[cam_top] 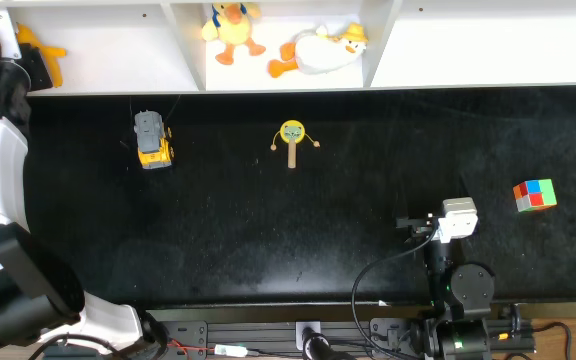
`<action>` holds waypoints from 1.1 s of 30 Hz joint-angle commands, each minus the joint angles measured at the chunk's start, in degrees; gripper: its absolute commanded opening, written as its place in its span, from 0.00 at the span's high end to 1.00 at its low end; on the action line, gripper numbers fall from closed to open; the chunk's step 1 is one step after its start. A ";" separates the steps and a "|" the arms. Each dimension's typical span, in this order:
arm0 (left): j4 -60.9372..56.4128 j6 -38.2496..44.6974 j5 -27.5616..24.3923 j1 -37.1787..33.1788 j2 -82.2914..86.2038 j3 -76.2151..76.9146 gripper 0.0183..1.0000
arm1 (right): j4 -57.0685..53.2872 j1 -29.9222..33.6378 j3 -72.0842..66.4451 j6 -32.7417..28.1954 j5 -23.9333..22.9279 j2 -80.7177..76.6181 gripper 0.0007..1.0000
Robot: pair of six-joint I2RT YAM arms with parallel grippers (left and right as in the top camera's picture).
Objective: Store Toys
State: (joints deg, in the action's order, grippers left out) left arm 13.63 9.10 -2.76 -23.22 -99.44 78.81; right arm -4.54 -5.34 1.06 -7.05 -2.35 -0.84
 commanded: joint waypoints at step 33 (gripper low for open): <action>11.39 -0.68 -1.01 -2.27 15.74 -6.23 0.00 | 0.28 0.13 -0.81 0.63 -0.07 0.63 0.00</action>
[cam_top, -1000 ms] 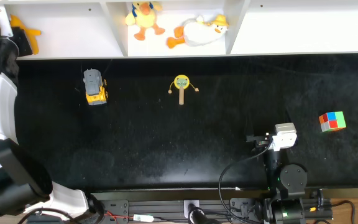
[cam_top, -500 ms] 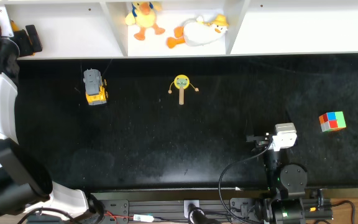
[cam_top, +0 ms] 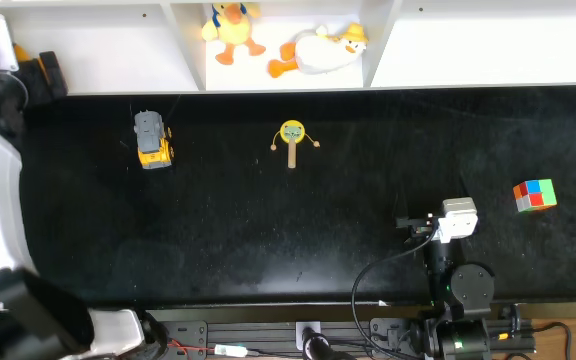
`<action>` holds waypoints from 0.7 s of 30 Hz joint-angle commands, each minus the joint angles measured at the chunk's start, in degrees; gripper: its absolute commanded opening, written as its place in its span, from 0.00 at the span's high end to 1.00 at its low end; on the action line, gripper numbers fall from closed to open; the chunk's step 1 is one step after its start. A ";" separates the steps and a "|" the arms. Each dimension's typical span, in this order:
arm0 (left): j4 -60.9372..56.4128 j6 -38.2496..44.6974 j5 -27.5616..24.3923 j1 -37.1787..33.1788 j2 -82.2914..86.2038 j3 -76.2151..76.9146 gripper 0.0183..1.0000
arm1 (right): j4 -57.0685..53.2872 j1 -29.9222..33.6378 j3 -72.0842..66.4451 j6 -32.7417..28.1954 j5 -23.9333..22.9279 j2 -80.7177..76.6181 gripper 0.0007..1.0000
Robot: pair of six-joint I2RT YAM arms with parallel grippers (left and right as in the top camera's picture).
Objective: Store Toys
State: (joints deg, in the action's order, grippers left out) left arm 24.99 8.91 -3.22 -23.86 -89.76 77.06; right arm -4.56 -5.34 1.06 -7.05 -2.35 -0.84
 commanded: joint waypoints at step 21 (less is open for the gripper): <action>-4.35 -9.35 -4.02 7.76 28.63 -37.83 0.00 | 0.28 0.13 -0.81 0.63 -0.07 0.63 0.01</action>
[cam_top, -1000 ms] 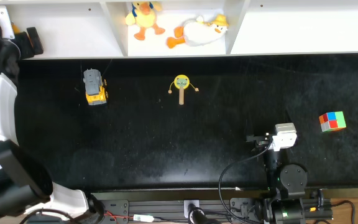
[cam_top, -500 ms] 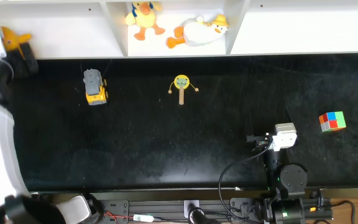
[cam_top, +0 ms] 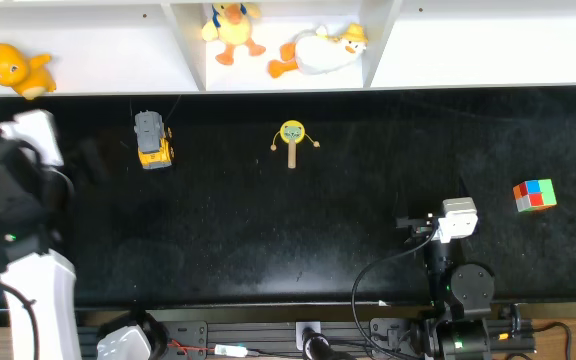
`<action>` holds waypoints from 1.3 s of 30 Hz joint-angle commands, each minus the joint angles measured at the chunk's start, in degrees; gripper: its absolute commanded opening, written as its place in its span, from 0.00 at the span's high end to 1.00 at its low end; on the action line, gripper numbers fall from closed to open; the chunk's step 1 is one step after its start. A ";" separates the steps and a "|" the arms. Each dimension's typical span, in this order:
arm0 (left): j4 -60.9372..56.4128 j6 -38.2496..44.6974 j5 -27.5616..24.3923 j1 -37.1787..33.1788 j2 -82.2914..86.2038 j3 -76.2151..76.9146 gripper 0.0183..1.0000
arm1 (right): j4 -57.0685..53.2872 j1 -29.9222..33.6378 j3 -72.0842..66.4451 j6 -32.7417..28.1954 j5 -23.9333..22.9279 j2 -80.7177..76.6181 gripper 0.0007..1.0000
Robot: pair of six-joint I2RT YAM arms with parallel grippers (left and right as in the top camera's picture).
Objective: Store Toys
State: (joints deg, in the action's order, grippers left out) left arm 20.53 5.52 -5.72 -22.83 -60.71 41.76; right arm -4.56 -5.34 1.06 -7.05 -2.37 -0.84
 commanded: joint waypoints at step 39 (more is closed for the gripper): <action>-5.40 -12.00 5.88 21.03 -28.39 8.68 0.69 | 0.28 0.11 -0.81 0.66 -0.04 0.63 0.00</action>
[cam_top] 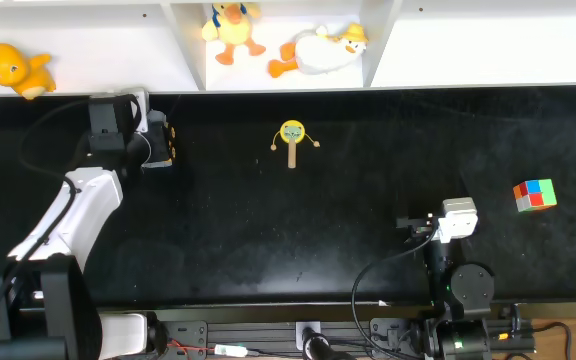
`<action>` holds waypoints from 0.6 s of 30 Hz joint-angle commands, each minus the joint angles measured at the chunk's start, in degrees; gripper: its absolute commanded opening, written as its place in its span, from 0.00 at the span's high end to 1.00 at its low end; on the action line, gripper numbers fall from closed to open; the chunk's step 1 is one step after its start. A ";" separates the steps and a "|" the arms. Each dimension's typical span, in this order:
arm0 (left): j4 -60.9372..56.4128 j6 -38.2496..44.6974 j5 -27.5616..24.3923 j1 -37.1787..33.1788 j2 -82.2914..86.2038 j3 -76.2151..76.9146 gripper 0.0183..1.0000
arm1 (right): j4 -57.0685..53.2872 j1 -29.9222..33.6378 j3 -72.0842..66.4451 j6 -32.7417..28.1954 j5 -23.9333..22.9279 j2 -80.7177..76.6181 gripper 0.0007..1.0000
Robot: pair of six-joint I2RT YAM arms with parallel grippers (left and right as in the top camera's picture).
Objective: Store Toys
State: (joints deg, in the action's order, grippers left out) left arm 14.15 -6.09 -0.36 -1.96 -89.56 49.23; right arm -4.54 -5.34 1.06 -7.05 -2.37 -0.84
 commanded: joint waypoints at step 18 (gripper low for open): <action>9.70 0.00 3.39 0.15 20.79 -0.20 0.73 | 0.28 0.13 -0.81 0.66 -0.04 0.63 0.00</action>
State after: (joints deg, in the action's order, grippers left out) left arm 24.88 -6.07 2.28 -1.96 -70.70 48.36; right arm -4.51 -5.34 1.06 -7.07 -2.35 -0.84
